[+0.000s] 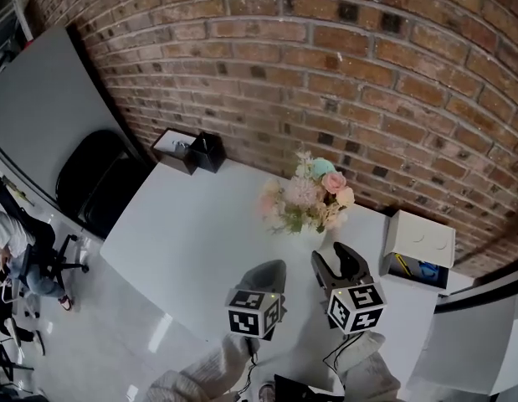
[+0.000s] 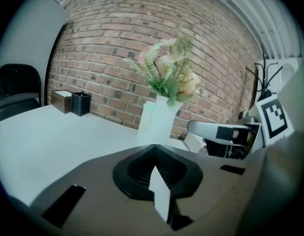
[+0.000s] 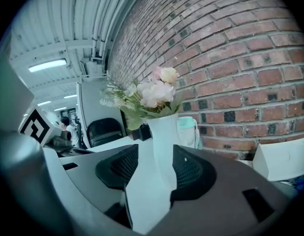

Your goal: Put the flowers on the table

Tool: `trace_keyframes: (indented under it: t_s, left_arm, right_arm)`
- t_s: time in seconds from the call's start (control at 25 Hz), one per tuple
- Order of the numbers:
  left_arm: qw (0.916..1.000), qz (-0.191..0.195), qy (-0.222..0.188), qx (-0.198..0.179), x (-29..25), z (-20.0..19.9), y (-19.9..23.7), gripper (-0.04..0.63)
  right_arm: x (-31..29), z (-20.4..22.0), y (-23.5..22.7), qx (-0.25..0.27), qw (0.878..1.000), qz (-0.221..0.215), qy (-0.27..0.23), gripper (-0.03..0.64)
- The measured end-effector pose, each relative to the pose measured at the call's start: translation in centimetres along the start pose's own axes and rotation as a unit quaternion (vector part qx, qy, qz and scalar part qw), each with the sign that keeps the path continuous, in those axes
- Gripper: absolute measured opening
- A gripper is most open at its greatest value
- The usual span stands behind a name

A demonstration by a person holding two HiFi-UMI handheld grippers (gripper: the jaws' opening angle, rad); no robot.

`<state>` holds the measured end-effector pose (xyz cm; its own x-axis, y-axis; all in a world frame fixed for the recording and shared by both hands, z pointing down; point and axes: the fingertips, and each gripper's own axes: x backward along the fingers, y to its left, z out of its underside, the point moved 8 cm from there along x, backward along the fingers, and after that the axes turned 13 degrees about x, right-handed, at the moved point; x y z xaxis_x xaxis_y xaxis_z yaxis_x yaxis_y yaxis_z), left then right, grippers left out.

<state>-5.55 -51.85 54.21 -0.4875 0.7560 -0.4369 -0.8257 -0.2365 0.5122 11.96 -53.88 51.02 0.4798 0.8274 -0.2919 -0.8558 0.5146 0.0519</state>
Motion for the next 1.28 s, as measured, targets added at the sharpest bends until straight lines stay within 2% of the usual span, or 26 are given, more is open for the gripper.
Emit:
trace_keyframes:
  t_s: [0.04,0.08,0.12,0.32,0.56,0.84,1.04,1.28]
  left_arm:
    - [1.0000,0.003,0.000,-0.001,0.4,0.2,-0.3,0.006]
    - [1.0000,0.006,-0.001,-0.002,0.9,0.5,-0.6,0.007]
    - [1.0000,0.007,-0.003,-0.003,1.5,0.7,-0.9,0.007]
    - [0.9996,0.010,-0.023,-0.010,4.9,1.8,-1.8,0.006]
    - [0.9991,0.017,-0.038,-0.008,9.7,3.2,-3.4,0.006]
    - [0.9984,0.034,-0.043,-0.012,15.4,5.9,-5.9,0.006]
    - [0.9973,0.055,-0.044,-0.022,18.3,7.9,-8.1,0.008]
    - [0.9957,0.078,-0.037,-0.033,21.1,10.7,-10.9,0.006]
  right_arm:
    - [0.8,0.0,0.3,0.002,1.000,0.013,-0.001,0.198]
    - [1.6,0.0,0.7,0.005,1.000,0.025,0.000,0.091]
    - [2.4,0.2,1.2,0.008,0.999,0.032,0.004,0.063]
    - [6.0,1.1,3.9,0.005,0.999,0.043,0.021,0.041]
    - [11.3,0.6,6.9,0.000,0.998,0.056,0.017,0.034]
    - [17.5,0.7,11.0,-0.003,0.997,0.068,0.026,0.026]
    - [21.9,1.1,13.2,0.012,0.994,0.095,0.060,0.025]
    - [27.1,1.7,14.5,-0.002,0.991,0.121,0.060,0.025]
